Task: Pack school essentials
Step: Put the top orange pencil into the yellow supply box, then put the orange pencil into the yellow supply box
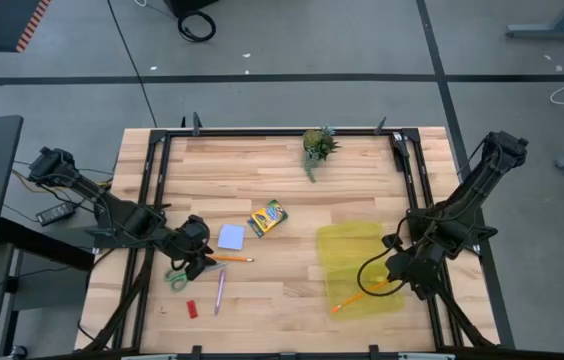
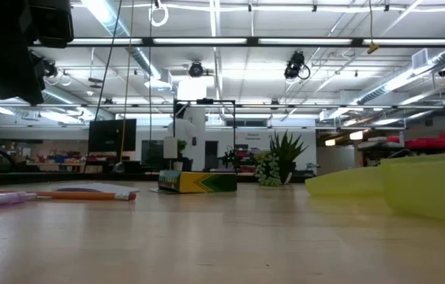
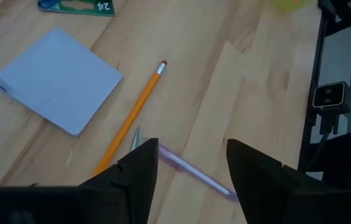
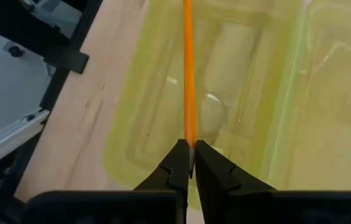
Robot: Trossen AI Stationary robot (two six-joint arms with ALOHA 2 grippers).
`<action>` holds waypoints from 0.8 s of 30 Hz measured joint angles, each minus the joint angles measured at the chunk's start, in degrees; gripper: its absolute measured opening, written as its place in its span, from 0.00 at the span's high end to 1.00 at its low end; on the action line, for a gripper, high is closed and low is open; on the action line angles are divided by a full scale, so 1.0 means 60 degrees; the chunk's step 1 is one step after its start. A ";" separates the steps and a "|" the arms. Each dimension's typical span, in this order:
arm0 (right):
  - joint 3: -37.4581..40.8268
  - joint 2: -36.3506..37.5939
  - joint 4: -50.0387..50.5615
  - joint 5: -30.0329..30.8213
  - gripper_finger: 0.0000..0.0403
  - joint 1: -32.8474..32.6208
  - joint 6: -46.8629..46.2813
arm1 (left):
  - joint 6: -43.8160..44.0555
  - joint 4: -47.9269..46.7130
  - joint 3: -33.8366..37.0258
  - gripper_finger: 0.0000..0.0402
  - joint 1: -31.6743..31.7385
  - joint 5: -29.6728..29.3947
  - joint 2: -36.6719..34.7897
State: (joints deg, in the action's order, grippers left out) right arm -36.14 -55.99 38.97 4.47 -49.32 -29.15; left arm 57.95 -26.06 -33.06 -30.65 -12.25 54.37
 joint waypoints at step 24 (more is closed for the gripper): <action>0.1008 -0.0002 -0.0792 -0.0182 0.74 0.0011 -0.0183 | 0.0238 -0.0002 0.0000 0.49 0.0000 -0.0025 0.0000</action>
State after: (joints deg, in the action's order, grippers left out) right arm -30.09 -56.01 34.22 3.38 -49.25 -30.25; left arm 59.37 -26.07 -33.06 -30.65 -12.40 54.37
